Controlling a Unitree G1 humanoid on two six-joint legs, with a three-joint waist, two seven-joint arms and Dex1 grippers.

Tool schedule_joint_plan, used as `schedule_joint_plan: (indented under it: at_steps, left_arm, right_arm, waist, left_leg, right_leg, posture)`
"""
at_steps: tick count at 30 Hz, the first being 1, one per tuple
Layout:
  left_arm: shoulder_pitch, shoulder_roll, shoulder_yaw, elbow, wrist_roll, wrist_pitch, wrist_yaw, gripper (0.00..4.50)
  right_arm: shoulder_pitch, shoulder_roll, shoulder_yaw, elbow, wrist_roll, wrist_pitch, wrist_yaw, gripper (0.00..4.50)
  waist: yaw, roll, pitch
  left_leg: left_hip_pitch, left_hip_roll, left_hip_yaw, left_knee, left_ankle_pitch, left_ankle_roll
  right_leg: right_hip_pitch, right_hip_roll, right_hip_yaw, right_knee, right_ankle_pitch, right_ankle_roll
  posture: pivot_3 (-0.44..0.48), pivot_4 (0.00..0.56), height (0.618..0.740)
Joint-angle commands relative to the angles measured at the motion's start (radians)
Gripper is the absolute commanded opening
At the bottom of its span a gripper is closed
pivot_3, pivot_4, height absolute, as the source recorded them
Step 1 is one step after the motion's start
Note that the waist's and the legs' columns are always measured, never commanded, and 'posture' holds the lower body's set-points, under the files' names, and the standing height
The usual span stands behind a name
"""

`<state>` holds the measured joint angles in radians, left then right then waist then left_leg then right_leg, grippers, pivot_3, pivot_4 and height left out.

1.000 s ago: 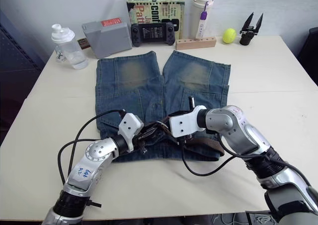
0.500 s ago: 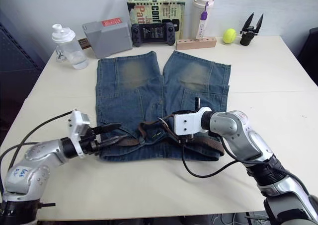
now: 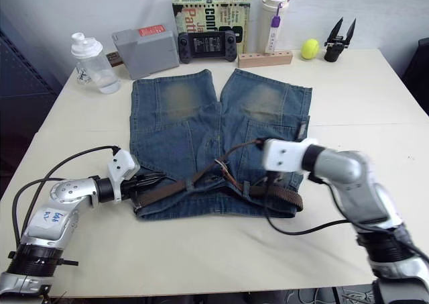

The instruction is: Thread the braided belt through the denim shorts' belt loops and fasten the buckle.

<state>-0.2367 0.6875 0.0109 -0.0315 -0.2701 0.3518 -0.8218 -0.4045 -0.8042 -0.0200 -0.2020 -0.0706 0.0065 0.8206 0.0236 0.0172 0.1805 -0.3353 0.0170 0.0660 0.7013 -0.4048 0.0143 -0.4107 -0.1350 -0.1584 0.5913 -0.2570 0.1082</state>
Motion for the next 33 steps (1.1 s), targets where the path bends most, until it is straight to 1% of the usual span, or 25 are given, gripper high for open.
schedule_joint_plan:
  at_steps: [1, 5, 8, 11, 13, 15, 16, 18, 20, 21, 22, 28, 31, 33]
  left_arm:
    - [0.024, 0.011, -0.027, 0.034, 0.046, 0.0, 0.0, 0.12]
    - [0.022, 0.008, -0.026, 0.042, 0.052, -0.025, 0.0, 0.12]
    - [0.009, -0.006, -0.007, 0.04, 0.044, -0.037, 0.017, 0.12]
    - [-0.002, -0.003, 0.015, 0.022, 0.036, -0.058, 0.019, 0.12]
    - [-0.017, -0.002, 0.057, -0.03, -0.011, -0.048, 0.011, 0.12]
    - [-0.038, -0.002, 0.1, -0.089, -0.078, -0.009, 0.002, 0.71]
    - [-0.048, -0.002, 0.114, -0.114, -0.11, 0.01, -0.005, 0.94]
    - [-0.073, -0.007, 0.137, -0.163, -0.161, 0.041, -0.008, 1.8]
    - [-0.099, -0.023, 0.161, -0.229, -0.258, 0.104, -0.013, 2.6]
    - [-0.113, -0.034, 0.168, -0.26, -0.3, 0.13, -0.01, 3.12]
    - [-0.124, -0.041, 0.168, -0.284, -0.326, 0.151, -0.003, 3.5]
    - [-0.163, -0.065, 0.106, -0.352, -0.313, 0.182, 0.035, 3.5]
    - [-0.203, -0.096, -0.003, -0.302, -0.184, 0.099, 0.058, 3.5]
    - [-0.212, -0.105, -0.041, -0.284, -0.144, 0.07, 0.052, 3.5]
  right_arm:
    - [-0.003, -0.029, -0.124, 0.015, 0.088, 0.012, -0.006, 0.0]
    - [-0.031, -0.034, -0.165, 0.01, 0.158, 0.037, 0.004, 0.0]
    - [-0.042, -0.013, -0.122, -0.056, 0.202, 0.067, 0.029, 0.0]
    - [-0.046, -0.007, -0.037, -0.117, 0.179, 0.081, 0.052, 0.0]
    - [-0.053, -0.001, 0.056, -0.151, 0.124, 0.078, 0.071, 0.0]
    - [-0.065, 0.014, 0.123, -0.165, 0.08, 0.086, 0.066, 0.0]
    - [-0.073, 0.025, 0.144, -0.165, 0.07, 0.091, 0.061, 0.0]
    - [-0.093, 0.05, 0.178, -0.161, 0.048, 0.1, 0.053, 0.0]
    - [-0.111, 0.065, 0.202, -0.147, 0.022, 0.092, 0.047, 0.0]
    - [-0.123, 0.069, 0.214, -0.133, -0.003, 0.082, 0.04, 0.0]
    - [-0.131, 0.072, 0.225, -0.125, -0.02, 0.07, 0.037, 0.0]
    - [-0.154, 0.098, 0.256, -0.104, -0.06, 0.052, 0.031, 0.0]
    - [-0.166, 0.122, 0.265, -0.113, -0.055, 0.044, 0.037, 0.0]
    - [-0.169, 0.129, 0.267, -0.117, -0.053, 0.042, 0.04, 0.0]
  waist:
    - [0.0, 0.0, 0.0]
    - [0.0, 0.0, 0.0]
    - [0.001, 0.0, 0.0]
    - [0.0, 0.0, 0.0]
    - [-0.002, 0.0, 0.0]
    - [-0.002, 0.0, 0.0]
    - [-0.001, -0.001, 0.001]
    - [0.0, -0.002, 0.001]
    - [0.0, -0.002, 0.001]
    - [-0.001, -0.002, 0.001]
    - [-0.001, -0.002, 0.001]
    - [-0.004, -0.002, 0.001]
    - [-0.002, -0.002, 0.002]
    - [-0.002, -0.002, 0.001]
  left_leg:
    - [0.0, 0.0, 0.0, 0.0, 0.0, 0.0]
    - [0.0, 0.0, 0.0, 0.0, 0.0, 0.0]
    - [0.0, 0.0, 0.0, 0.0, 0.0, 0.0]
    - [0.0, 0.0, 0.0, 0.0, 0.0, 0.0]
    - [0.0, 0.0, 0.0, 0.0, 0.0, 0.0]
    - [-0.001, 0.0, 0.0, 0.0, 0.0, 0.0]
    - [-0.001, 0.0, 0.0, 0.0, 0.0, 0.0]
    - [-0.002, 0.0, -0.001, 0.0, 0.0, 0.0]
    - [-0.003, -0.001, -0.001, 0.001, 0.0, 0.0]
    - [-0.003, 0.0, -0.001, 0.001, 0.0, 0.0]
    - [-0.002, 0.0, -0.001, 0.001, 0.0, 0.0]
    - [-0.002, 0.0, -0.001, 0.001, 0.0, 0.0]
    - [-0.002, 0.0, -0.001, 0.001, 0.0, 0.0]
    - [-0.002, 0.0, -0.001, 0.001, 0.0, 0.0]
  right_leg:
    - [0.0, 0.0, 0.0, 0.0, 0.0, 0.0]
    - [0.0, 0.0, 0.0, 0.0, 0.0, 0.0]
    - [0.0, 0.0, 0.0, 0.0, 0.0, 0.0]
    - [0.0, 0.0, 0.0, 0.0, 0.0, 0.0]
    - [0.0, 0.0, 0.0, 0.0, 0.0, 0.0]
    - [-0.001, 0.0, 0.0, 0.0, 0.0, 0.0]
    - [-0.001, 0.0, 0.0, 0.0, 0.0, 0.0]
    - [-0.001, 0.0, -0.001, 0.0, 0.0, 0.0]
    - [-0.001, -0.001, -0.001, 0.0, 0.0, 0.0]
    - [-0.001, -0.001, 0.0, 0.0, 0.0, 0.001]
    - [-0.001, -0.001, 0.0, 0.0, 0.0, 0.001]
    - [-0.001, 0.0, 0.0, 0.0, 0.0, 0.0]
    - [-0.001, 0.0, 0.0, 0.0, 0.0, 0.0]
    - [-0.001, 0.0, 0.0, 0.0, 0.0, 0.0]
  posture:
    - [0.0, 0.15, 0.726]
    - [0.0, 0.15, 0.726]
    - [0.0, 0.15, 0.726]
    - [0.0, 0.15, 0.726]
    - [0.0, 0.15, 0.726]
    - [0.0, 0.15, 0.726]
    - [0.0, 0.15, 0.726]
    - [0.0, 0.15, 0.726]
    - [0.0, 0.15, 0.726]
    - [0.0, 0.15, 0.726]
    - [0.0, 0.15, 0.726]
    - [0.0, 0.15, 0.726]
    - [0.0, 0.15, 0.726]
    - [0.0, 0.15, 0.726]
